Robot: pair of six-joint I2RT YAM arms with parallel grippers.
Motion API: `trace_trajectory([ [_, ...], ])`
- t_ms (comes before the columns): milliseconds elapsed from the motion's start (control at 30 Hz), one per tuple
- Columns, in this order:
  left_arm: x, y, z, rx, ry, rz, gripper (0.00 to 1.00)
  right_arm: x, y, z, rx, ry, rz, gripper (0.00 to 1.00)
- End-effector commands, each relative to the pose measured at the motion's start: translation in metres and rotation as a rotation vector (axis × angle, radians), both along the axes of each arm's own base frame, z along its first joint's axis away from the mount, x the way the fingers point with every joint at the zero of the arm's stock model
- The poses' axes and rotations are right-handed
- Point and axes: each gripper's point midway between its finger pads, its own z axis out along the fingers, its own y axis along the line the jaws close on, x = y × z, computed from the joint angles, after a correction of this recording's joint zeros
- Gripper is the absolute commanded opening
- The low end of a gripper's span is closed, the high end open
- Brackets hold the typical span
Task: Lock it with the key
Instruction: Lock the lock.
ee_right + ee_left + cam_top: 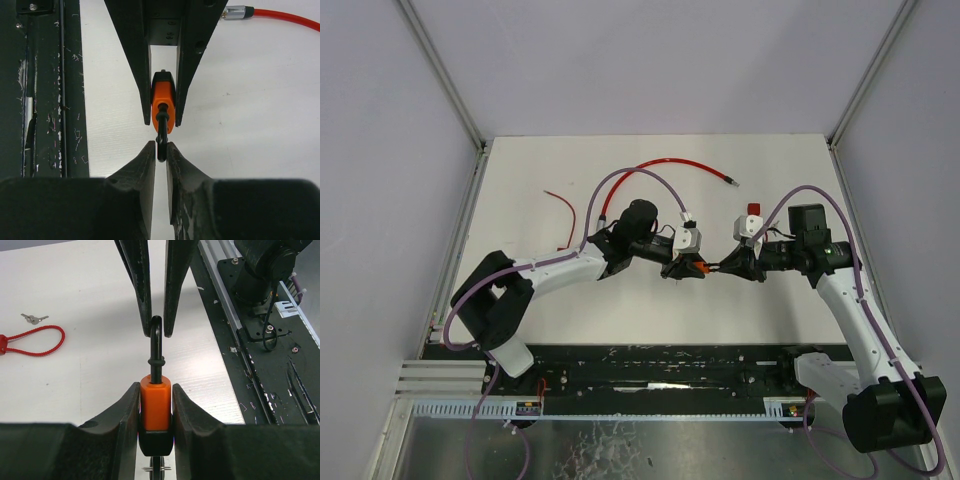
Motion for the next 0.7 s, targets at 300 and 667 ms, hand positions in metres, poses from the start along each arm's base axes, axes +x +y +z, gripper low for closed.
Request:
trace_trajectory([
  [300,0.001,-0.004,0.028,-0.086,-0.065,-0.015,0.01,-0.002,0.008,0.013,0.046,-0.026,0.053,0.0],
  [667,0.015,0.018,0.037,-0.149,-0.133,0.115,0.65,0.005,0.005,0.024,0.037,0.03,-0.001,0.0],
])
